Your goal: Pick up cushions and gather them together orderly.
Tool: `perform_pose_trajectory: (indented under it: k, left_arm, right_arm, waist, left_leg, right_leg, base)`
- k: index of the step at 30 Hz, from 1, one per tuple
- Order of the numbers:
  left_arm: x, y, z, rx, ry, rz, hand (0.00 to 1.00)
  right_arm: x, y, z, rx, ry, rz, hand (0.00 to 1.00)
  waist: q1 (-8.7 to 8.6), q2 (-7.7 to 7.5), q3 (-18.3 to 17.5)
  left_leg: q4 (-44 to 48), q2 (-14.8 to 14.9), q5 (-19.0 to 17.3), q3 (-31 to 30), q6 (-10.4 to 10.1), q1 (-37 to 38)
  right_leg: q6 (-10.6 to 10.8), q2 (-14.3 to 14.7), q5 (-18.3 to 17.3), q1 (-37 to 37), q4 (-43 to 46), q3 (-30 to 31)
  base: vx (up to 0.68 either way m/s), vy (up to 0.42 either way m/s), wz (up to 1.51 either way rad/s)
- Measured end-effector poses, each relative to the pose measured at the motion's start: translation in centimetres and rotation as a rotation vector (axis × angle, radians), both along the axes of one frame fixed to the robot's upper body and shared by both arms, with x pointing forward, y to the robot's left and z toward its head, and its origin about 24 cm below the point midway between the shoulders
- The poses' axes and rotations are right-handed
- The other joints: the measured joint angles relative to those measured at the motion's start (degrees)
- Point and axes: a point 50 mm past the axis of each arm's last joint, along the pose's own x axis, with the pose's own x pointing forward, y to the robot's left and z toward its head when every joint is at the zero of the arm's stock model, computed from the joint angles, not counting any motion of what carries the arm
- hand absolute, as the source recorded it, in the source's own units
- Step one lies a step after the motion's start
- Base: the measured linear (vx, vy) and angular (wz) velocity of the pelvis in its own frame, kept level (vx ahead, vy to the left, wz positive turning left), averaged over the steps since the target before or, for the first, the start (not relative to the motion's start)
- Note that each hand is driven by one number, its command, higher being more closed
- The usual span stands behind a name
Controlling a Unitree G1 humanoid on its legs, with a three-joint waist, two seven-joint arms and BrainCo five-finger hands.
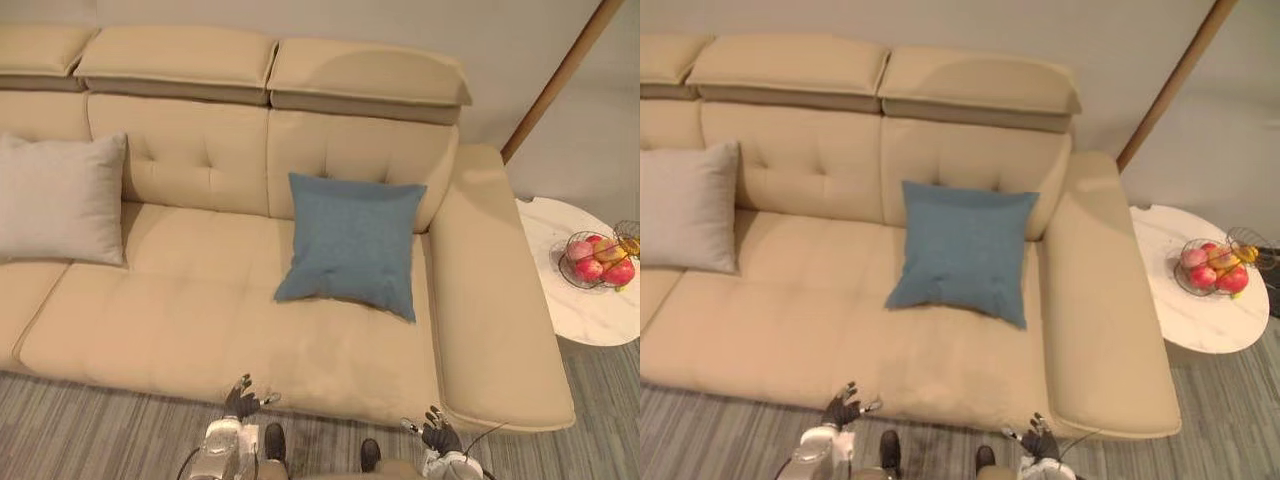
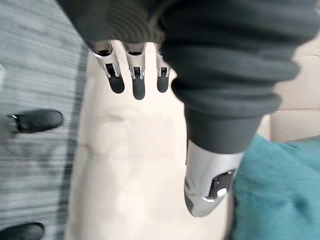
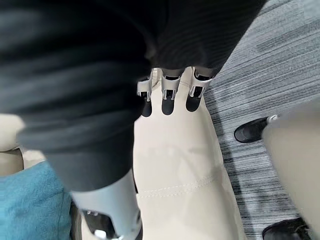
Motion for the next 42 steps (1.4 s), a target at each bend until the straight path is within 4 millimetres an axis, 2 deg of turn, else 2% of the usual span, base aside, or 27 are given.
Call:
perform_pose_trajectory:
  k: [2, 5, 8, 9, 10, 11, 13, 14, 15, 16, 17, 19, 20, 21, 23, 25, 26, 27, 28, 29, 30, 31, 32, 33, 35, 38, 42]
  left_arm:
    - [-0.2, 0.0, -0.2, 0.003, 0.015, -0.003, 0.00]
    - [0.0, 0.1, -0.1, 0.002, 0.010, 0.019, 0.00]
    - [1.9, -0.2, 0.6, 0.003, -0.040, 0.032, 0.00]
    - [2.6, -0.9, 1.0, -0.014, -0.068, 0.043, 0.00]
    - [3.5, -1.3, 1.4, -0.032, -0.098, 0.063, 0.00]
    - [3.8, -1.5, 1.7, -0.038, -0.119, 0.063, 0.00]
    - [3.9, -1.6, 1.9, -0.044, -0.135, 0.068, 0.00]
    - [3.7, -1.3, 1.8, -0.046, -0.133, 0.088, 0.00]
    - [3.5, -1.1, 1.7, -0.046, -0.128, 0.102, 0.00]
    - [3.3, -1.0, 1.6, -0.044, -0.119, 0.115, 0.00]
    - [2.9, -1.4, 1.4, -0.055, -0.105, 0.118, 0.00]
    - [1.6, -2.9, 0.6, -0.095, -0.067, 0.121, 0.00]
    - [1.2, -3.7, 0.4, -0.109, -0.056, 0.104, 0.00]
    - [1.5, -4.0, 0.6, -0.109, -0.063, 0.080, 0.00]
    - [2.3, -4.9, 0.8, -0.117, -0.075, 0.046, 0.00]
    - [2.4, -5.9, 0.8, -0.134, -0.066, 0.021, 0.00]
    - [2.2, -5.9, 0.6, -0.132, -0.057, 0.016, 0.00]
    - [2.1, -5.8, 0.5, -0.122, -0.046, 0.008, 0.00]
    - [2.2, -5.7, 0.6, -0.118, -0.050, 0.008, 0.00]
    - [2.2, -5.6, 0.6, -0.119, -0.050, 0.011, 0.00]
    - [2.0, -5.6, 0.5, -0.119, -0.045, 0.019, 0.00]
    - [1.4, -5.3, 0.1, -0.115, -0.019, 0.031, 0.00]
    - [1.1, -5.3, 0.0, -0.112, -0.006, 0.030, 0.00]
    - [0.4, -4.8, -0.4, -0.097, 0.024, 0.028, 0.00]
    - [-0.5, -2.7, -0.7, -0.040, 0.056, 0.031, 0.00]
    - [-1.1, -1.6, -0.9, -0.001, 0.078, 0.036, 0.00]
    - [-2.0, -0.4, -1.2, 0.038, 0.122, 0.033, 0.00]
  right_arm:
    - [0.3, 0.1, 0.0, 0.003, 0.005, 0.004, 0.00]
    - [2.0, 0.4, 0.5, 0.004, -0.036, 0.013, 0.00]
    - [3.8, 0.8, 1.3, -0.005, -0.089, 0.022, 0.00]
    - [4.4, 0.9, 1.8, -0.008, -0.122, 0.016, 0.00]
    - [4.8, 1.0, 2.1, -0.008, -0.144, 0.011, 0.00]
    - [4.5, 1.1, 2.0, -0.005, -0.142, 0.004, 0.00]
    - [3.8, 1.8, 1.7, 0.014, -0.126, -0.008, 0.00]
    - [3.9, 2.2, 1.6, 0.026, -0.127, -0.008, 0.00]
    - [4.1, 2.5, 1.7, 0.032, -0.133, -0.008, 0.00]
    - [4.4, 2.8, 1.9, 0.039, -0.148, -0.008, 0.00]
    - [4.7, 2.6, 2.0, 0.036, -0.155, -0.009, 0.00]
    - [4.8, 1.9, 2.2, 0.020, -0.159, -0.021, 0.00]
    - [4.7, 1.8, 2.1, 0.026, -0.157, -0.039, 0.00]
    - [4.5, 1.6, 2.1, 0.028, -0.153, -0.050, 0.00]
    - [4.3, 1.2, 2.0, 0.009, -0.143, -0.064, 0.00]
    - [3.3, 1.0, 1.5, 0.007, -0.109, -0.084, 0.00]
    - [3.0, 1.0, 1.4, 0.005, -0.100, -0.086, 0.00]
    - [2.6, 0.8, 1.3, 0.002, -0.090, -0.089, 0.00]
    - [2.1, 0.7, 1.1, 0.003, -0.079, -0.091, 0.00]
    - [1.8, 0.7, 1.0, 0.004, -0.070, -0.093, 0.00]
    - [1.0, 0.7, 0.7, 0.009, -0.049, -0.099, 0.00]
    - [-0.1, 0.6, 0.1, 0.018, -0.001, -0.117, 0.00]
    - [-0.5, 0.4, -0.1, 0.018, 0.014, -0.126, 0.00]
    - [-0.7, 0.2, -0.4, 0.027, 0.041, -0.149, 0.00]
    - [-1.8, 1.1, -1.1, 0.063, 0.096, -0.156, 0.00]
    - [-2.2, 0.7, -1.2, 0.051, 0.119, -0.149, 0.00]
    - [-1.2, 0.7, -1.1, 0.047, 0.108, -0.133, 0.00]
  waist:
    - [0.12, -0.06, 0.04]
    - [0.99, -0.64, 0.44]
    - [2.09, -0.45, 0.65]
    - [3.10, 0.34, 1.05]
    - [3.32, 0.89, 1.58]
    - [3.36, 1.13, 1.73]
    - [3.65, -0.54, 0.67]
    - [4.13, -1.55, 0.03]
    - [4.44, -2.00, -0.26]
    - [5.40, -2.54, -0.54]
    - [6.21, -2.48, -0.51]
    - [7.18, 0.16, -0.31]
    - [7.15, 0.49, -0.10]
    - [7.10, 0.63, -0.18]
    - [6.83, 2.34, 0.31]
    - [5.74, 0.95, 1.51]
    - [5.84, 0.54, 1.60]
    - [5.54, -0.03, 1.55]
    - [4.98, 0.02, 1.39]
    - [4.90, 0.19, 1.24]
    - [4.59, 0.35, 0.75]
    - [3.75, 1.38, 0.05]
    - [3.41, 2.09, -0.34]
    - [2.73, 1.18, -0.99]
    - [1.99, -1.60, -2.28]
    - [1.71, -0.92, -2.37]
    - [1.65, 0.04, -2.72]
  left_leg:
    - [-0.03, -0.10, -0.09, 0.92, 0.14, -0.03]
    - [-0.01, 0.05, 0.14, 3.56, 0.45, -2.02]
    - [2.66, 2.09, 0.33, 5.89, 1.85, -6.71]
    - [5.20, 4.55, -0.93, 6.41, 3.28, -8.17]
    - [6.43, 5.27, -1.30, 5.57, 3.45, -7.94]
    - [7.33, 5.32, -1.42, 4.77, 3.52, -7.96]
    - [10.55, 4.60, -1.55, 2.36, 3.75, -9.25]
    - [12.47, 4.22, -1.28, 1.98, 3.36, -10.94]
    - [13.56, 4.14, -1.17, 1.56, 3.19, -12.01]
    - [16.04, 4.15, -0.92, 1.33, 2.81, -14.14]
    - [17.42, 4.57, -0.58, 1.62, 2.39, -15.41]
    - [16.97, 6.36, 0.88, 1.53, 2.40, -16.02]
    - [16.97, 6.74, 1.83, 1.40, 1.52, -16.37]
    - [16.97, 7.12, 2.52, 1.11, 1.24, -17.07]
    - [15.03, 8.91, 2.68, 1.09, 1.07, -17.82]
    - [18.60, 9.58, -0.38, 2.29, -0.12, -18.09]
    - [22.30, 9.48, -0.75, 2.22, 0.40, -18.05]
    - [30.74, 8.82, -3.25, 1.54, 1.50, -18.05]
    - [36.80, 8.88, -8.86, 0.68, 2.21, -18.00]
    - [39.00, 9.14, -10.58, 0.32, 1.96, -17.89]
    - [42.96, 9.57, -14.10, -0.75, 0.85, -17.42]
    - [45.06, 10.08, -18.75, -1.83, -0.32, -15.24]
    - [43.57, 9.86, -19.85, -2.36, -0.92, -14.88]
    - [37.97, 7.68, -21.19, -2.31, -1.39, -13.00]
    - [28.58, 3.29, -16.41, -1.73, 0.25, -10.56]
    - [26.68, 1.50, -14.96, -1.68, 1.47, -9.84]
    - [24.27, 0.85, -13.39, -1.08, 1.95, -8.74]
  right_leg:
    - [0.20, -0.08, 0.94, -0.21, -0.93, 1.04]
    - [1.01, 0.05, 3.39, -3.28, -1.67, 3.84]
    - [3.76, 1.47, 10.67, -8.07, -1.62, 1.56]
    - [3.58, 2.14, 11.89, -8.17, -1.13, 0.22]
    - [0.73, 2.18, 4.98, -10.11, 11.60, -2.59]
    - [0.23, 1.53, 1.01, -10.60, 20.29, -3.74]
    - [3.03, -0.49, -4.52, -8.85, 36.05, -3.77]
    - [5.20, -1.48, -5.90, -7.45, 40.39, -3.23]
    - [5.80, -1.73, -6.28, -6.49, 41.64, -2.67]
    - [5.58, -1.62, -5.35, -3.88, 39.76, -1.98]
    - [5.53, -1.09, -8.97, -2.27, 35.91, -1.84]
    - [3.66, 0.74, -12.92, 0.21, 30.73, -3.19]
    - [2.45, 0.91, -15.85, 1.62, 27.93, -4.15]
    - [1.50, 1.25, -17.36, 1.91, 26.69, -4.66]
    - [0.41, 3.31, -18.71, 3.01, 22.47, -7.38]
    - [-3.41, 1.95, -17.28, 4.17, 18.89, -10.65]
    - [-3.81, 1.18, -17.04, 4.01, 18.75, -11.26]
    - [-3.90, 0.01, -16.64, 3.37, 18.97, -11.86]
    - [-3.73, -0.45, -15.91, 2.48, 19.23, -11.94]
    - [-3.61, -0.52, -15.57, 2.17, 19.22, -11.95]
    - [-3.14, -0.68, -14.89, 1.52, 19.11, -11.78]
    - [-1.84, -0.91, -14.14, 1.36, 19.04, -11.50]
    - [-1.32, -0.67, -13.87, 1.14, 19.03, -11.44]
    - [0.17, -0.69, -13.09, 0.45, 16.88, -9.44]
    - [-0.13, -1.43, -9.74, 1.33, 10.60, -6.22]
    - [0.12, -1.66, -7.25, 2.43, 7.88, -5.11]
    - [0.02, -1.70, -5.69, 2.60, 5.89, -3.83]
  base:
    - [-0.06, 0.027, -0.29]
    - [-0.10, 0.028, -0.48]
    - [-0.14, 0.020, -0.42]
    - [-0.16, 0.008, -0.16]
    - [-0.16, -0.006, 0.10]
    - [-0.11, -0.014, 0.45]
    - [-0.08, -0.062, 0.62]
    - [-0.11, -0.079, 0.45]
    - [-0.21, -0.141, 0.20]
    - [-0.26, -0.176, -0.03]
    - [-0.23, -0.157, -0.14]
    - [-0.29, -0.173, -0.17]
    - [-0.35, -0.237, -0.06]
    - [-0.32, -0.235, 0.01]
    - [-0.37, -0.192, 0.14]
    - [-0.26, -0.056, 0.15]
    - [-0.24, 0.000, -0.18]
    - [-0.24, 0.035, -0.25]
    - [-0.24, 0.058, -0.20]
    - [-0.21, 0.170, -0.17]
    - [-0.10, 0.193, -0.10]
    - [-0.08, 0.277, -0.04]
    - [-0.02, 0.207, 0.02]
    - [-0.08, 0.239, 0.08]
    - [-0.09, 0.180, 0.21]
    - [-0.08, 0.119, 0.15]
    - [-0.11, 0.056, -0.12]
